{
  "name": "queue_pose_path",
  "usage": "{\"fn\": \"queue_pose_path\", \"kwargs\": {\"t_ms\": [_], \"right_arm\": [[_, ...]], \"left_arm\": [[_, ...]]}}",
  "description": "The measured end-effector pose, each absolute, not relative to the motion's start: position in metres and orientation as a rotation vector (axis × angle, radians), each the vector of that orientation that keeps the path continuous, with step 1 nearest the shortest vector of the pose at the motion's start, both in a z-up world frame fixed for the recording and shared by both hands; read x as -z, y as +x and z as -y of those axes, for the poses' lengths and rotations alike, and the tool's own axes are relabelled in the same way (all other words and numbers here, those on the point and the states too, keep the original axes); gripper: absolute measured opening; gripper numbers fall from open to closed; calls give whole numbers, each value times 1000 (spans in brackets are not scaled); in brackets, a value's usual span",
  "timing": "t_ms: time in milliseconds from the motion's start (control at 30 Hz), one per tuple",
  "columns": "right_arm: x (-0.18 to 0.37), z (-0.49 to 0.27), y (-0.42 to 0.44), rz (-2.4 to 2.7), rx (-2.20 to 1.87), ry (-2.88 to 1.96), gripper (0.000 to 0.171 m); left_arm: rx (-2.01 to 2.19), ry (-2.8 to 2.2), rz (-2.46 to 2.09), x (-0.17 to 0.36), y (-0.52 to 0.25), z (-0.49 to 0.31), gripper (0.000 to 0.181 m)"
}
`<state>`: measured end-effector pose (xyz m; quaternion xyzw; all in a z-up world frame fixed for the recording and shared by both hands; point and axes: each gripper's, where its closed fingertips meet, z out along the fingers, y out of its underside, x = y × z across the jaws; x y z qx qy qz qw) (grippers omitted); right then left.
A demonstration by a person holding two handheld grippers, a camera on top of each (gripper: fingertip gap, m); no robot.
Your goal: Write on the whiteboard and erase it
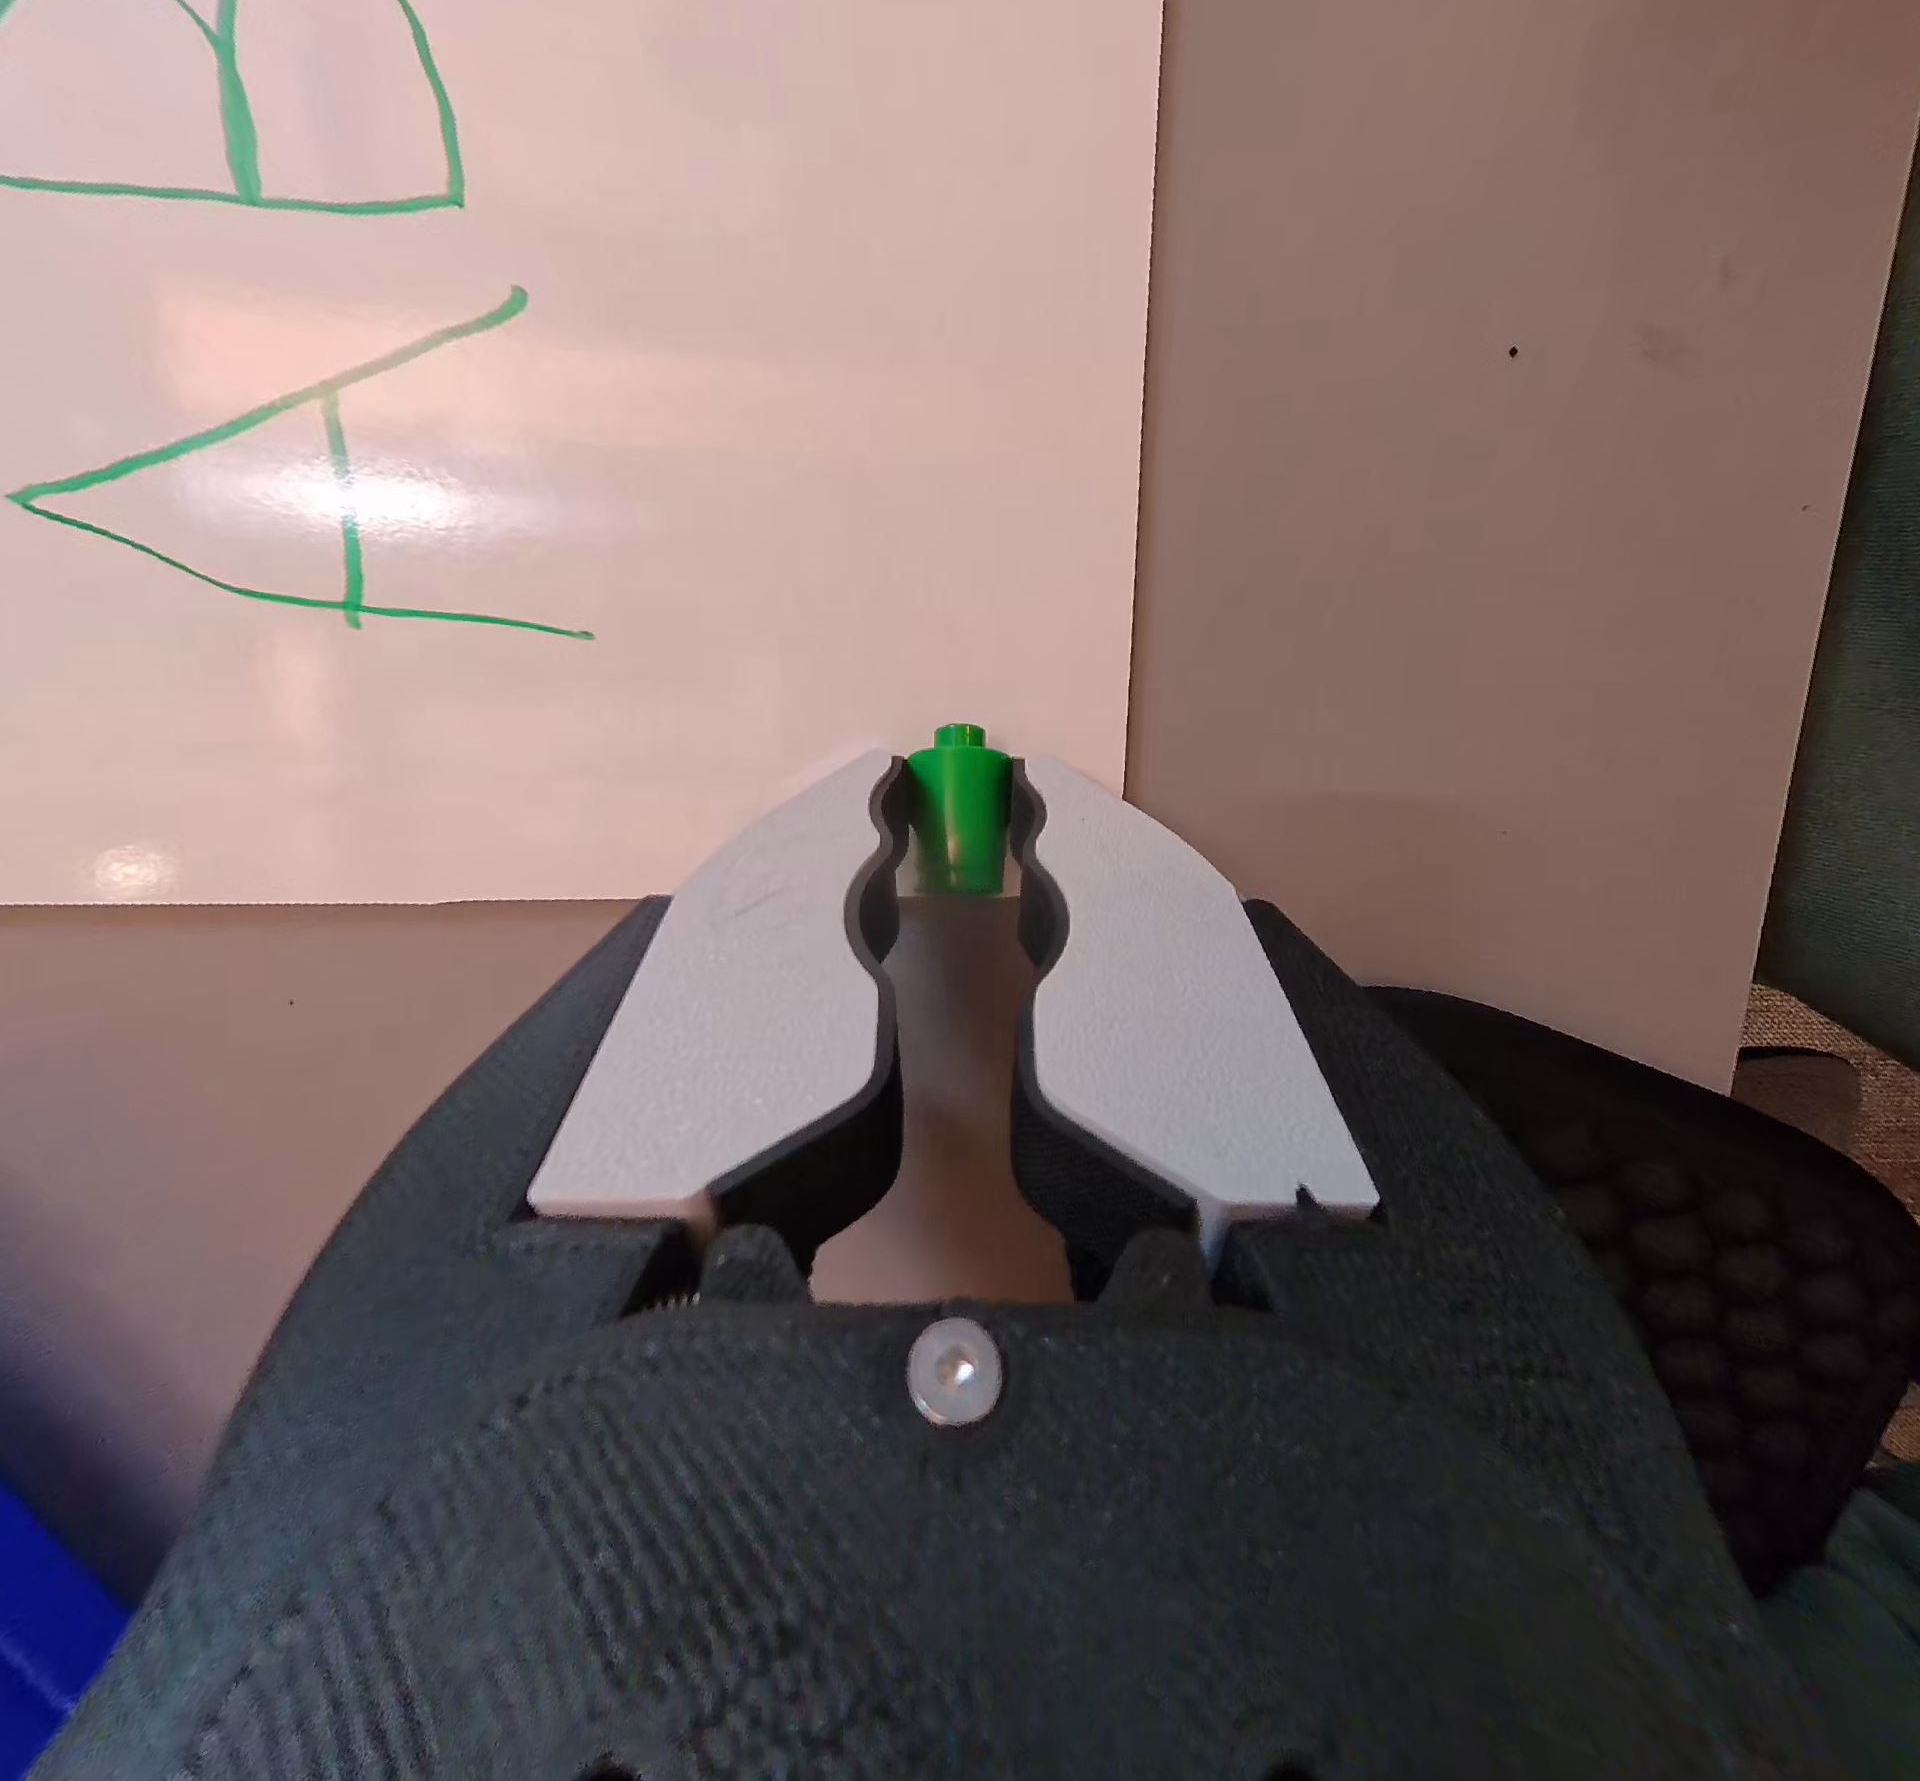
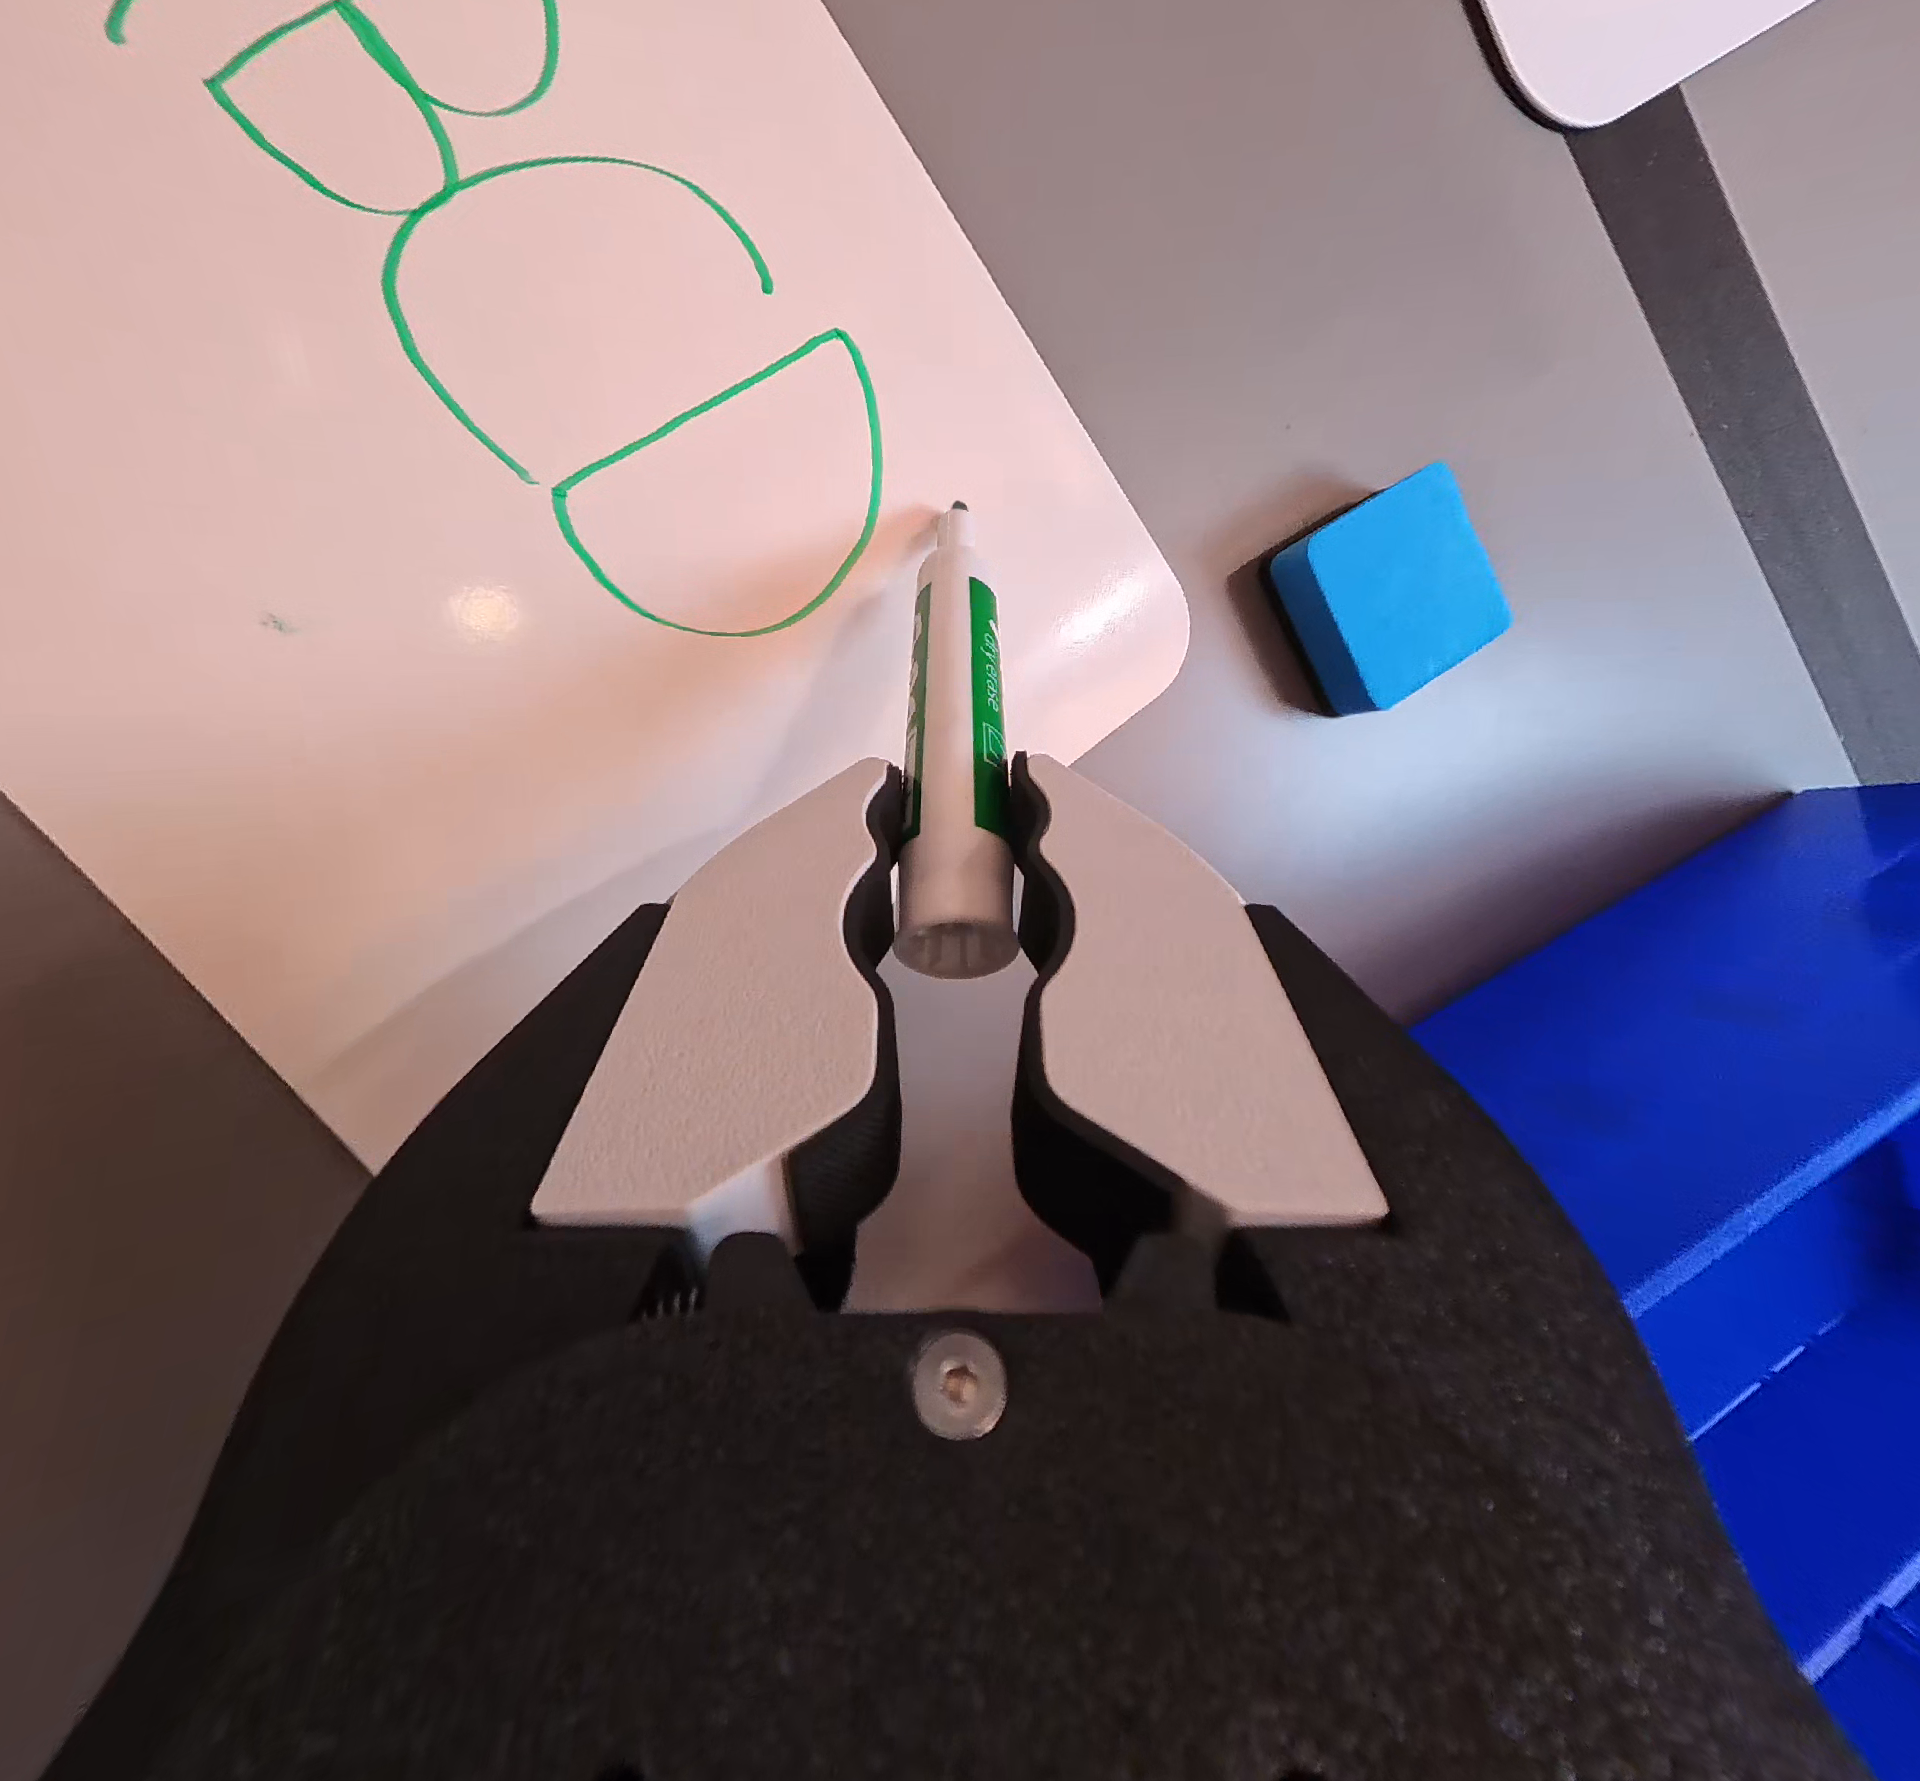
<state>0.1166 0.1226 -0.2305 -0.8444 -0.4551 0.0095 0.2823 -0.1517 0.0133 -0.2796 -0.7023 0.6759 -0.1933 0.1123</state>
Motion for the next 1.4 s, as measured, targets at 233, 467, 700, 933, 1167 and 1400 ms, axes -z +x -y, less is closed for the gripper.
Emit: {"fn": "queue_pose_path", "kwargs": {"t_ms": [233, 467, 700, 933, 1167, 1400], "right_arm": [[231, -101, 120, 1254, -35, -2278, 20], [230, -58, 119, 1293, -68, -2281, 20], [221, -85, 116, 1241, -59, -2239, 20], [227, -120, 115, 1225, -37, -2241, 20], [233, -124, 122, 1227, -18, -2266, 20], [230, -120, 137, 1194, 8, -2280, 20]], "left_arm": [[566, -2060, -1988, 280, -152, -13, 19], [552, -2059, -1994, 280, -152, -13, 19], [556, -2058, -1992, 279, -152, -13, 19], [568, -2056, -1994, 279, -152, -13, 19], [571, -2057, -1992, 279, -152, -13, 19], [566, -2057, -1993, 279, -152, -12, 19]]}}
